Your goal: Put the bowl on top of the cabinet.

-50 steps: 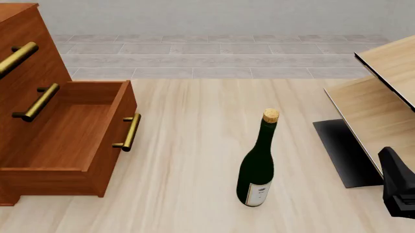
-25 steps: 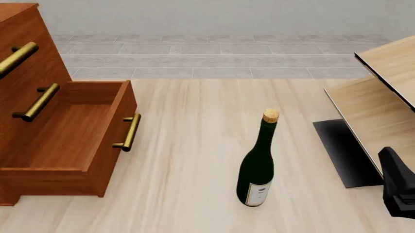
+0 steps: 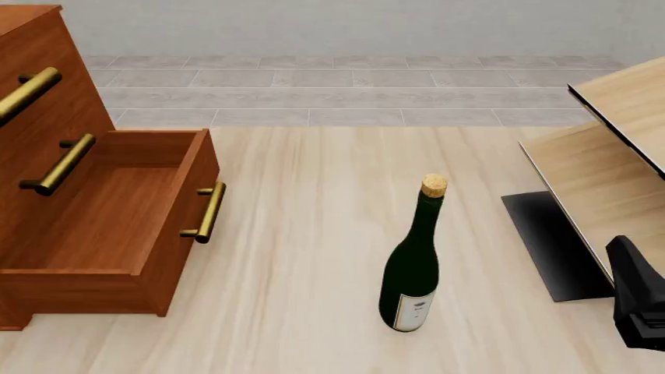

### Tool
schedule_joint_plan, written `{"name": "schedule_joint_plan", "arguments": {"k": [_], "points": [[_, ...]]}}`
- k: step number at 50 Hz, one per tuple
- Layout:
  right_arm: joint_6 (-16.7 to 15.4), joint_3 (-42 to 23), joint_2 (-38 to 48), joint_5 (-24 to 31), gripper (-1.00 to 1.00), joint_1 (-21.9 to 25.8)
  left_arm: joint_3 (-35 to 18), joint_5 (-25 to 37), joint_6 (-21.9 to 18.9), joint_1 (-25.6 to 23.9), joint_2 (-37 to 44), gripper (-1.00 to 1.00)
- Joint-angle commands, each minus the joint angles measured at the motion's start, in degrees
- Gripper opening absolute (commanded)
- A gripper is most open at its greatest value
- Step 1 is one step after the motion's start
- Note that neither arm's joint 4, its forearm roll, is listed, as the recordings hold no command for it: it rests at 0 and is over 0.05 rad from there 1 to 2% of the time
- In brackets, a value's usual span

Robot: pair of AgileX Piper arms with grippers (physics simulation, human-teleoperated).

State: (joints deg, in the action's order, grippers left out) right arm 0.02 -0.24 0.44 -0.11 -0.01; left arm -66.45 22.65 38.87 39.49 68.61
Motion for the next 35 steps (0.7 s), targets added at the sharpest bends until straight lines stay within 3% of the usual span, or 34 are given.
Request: {"name": "schedule_joint_plan", "arguments": {"k": [1, 35], "points": [[0.0, 0.0, -0.01, 0.0, 1.0, -0.01, -0.03, -0.32, -0.91, 0.16, 0.3, 1.0], [0.01, 0.0, 0.0, 0.0, 1.0, 0.0, -1.27, -0.66, -0.79, -0.73, -7.28, 1.0]]}}
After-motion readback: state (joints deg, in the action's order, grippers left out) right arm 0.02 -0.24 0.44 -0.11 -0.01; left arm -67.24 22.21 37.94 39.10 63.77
